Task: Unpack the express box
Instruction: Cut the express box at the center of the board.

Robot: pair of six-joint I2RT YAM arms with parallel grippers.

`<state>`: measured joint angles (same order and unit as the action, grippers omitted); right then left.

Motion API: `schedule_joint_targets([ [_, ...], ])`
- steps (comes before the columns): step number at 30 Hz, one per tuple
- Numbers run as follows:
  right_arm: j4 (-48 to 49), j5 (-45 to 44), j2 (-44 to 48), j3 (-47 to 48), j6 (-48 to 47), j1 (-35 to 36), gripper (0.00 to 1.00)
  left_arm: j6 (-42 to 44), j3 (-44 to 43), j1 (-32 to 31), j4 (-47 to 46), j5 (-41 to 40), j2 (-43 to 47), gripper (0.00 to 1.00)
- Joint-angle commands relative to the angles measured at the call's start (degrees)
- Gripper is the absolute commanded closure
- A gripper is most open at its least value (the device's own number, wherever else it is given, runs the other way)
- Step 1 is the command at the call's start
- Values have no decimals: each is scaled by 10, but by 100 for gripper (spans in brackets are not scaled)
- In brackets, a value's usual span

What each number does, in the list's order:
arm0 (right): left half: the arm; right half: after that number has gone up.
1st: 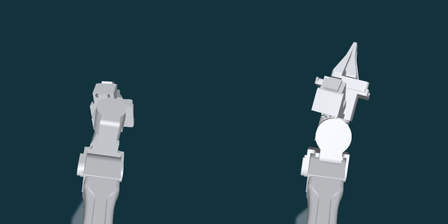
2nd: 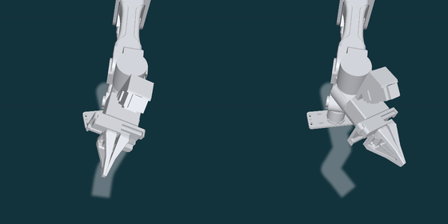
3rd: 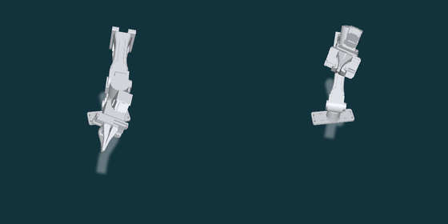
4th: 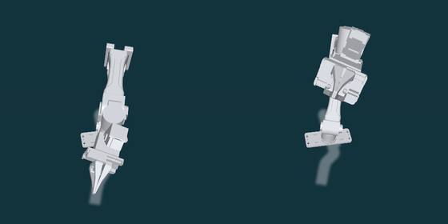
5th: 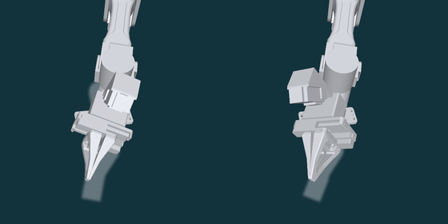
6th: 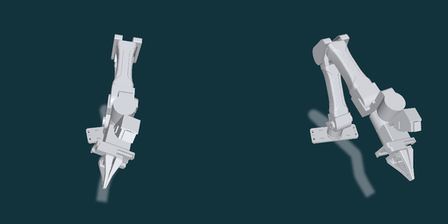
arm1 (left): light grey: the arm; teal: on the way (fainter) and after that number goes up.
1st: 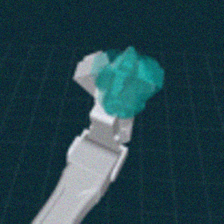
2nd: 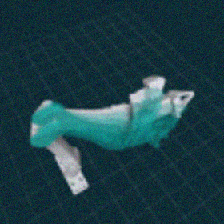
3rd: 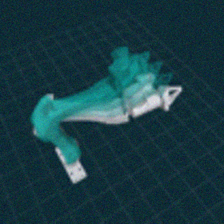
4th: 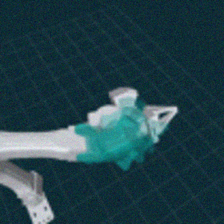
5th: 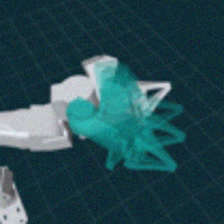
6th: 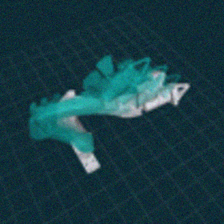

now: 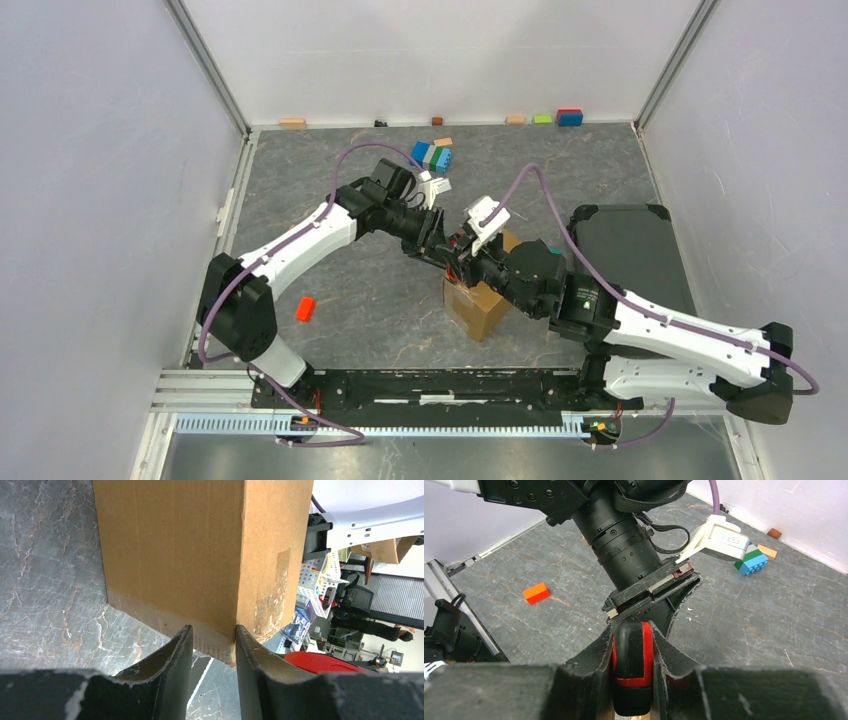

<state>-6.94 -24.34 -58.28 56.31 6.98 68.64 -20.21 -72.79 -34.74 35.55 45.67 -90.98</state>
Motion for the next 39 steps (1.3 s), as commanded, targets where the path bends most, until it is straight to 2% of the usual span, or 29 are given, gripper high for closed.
schedule_joint_targets([
  [1,-56,-8,24,-26,21,0,100,57,-3,10,23,-88,-30,58],
  [9,-130,-28,6,14,41,0,100,59,-6,13,23,-87,-38,58],
  [19,-112,45,1,-56,59,0,100,60,-17,13,23,-82,-50,58],
  [27,-165,9,18,21,43,0,100,66,-25,20,23,-81,-62,58],
  [39,-211,14,7,65,36,14,100,72,-32,27,23,-75,-73,58],
])
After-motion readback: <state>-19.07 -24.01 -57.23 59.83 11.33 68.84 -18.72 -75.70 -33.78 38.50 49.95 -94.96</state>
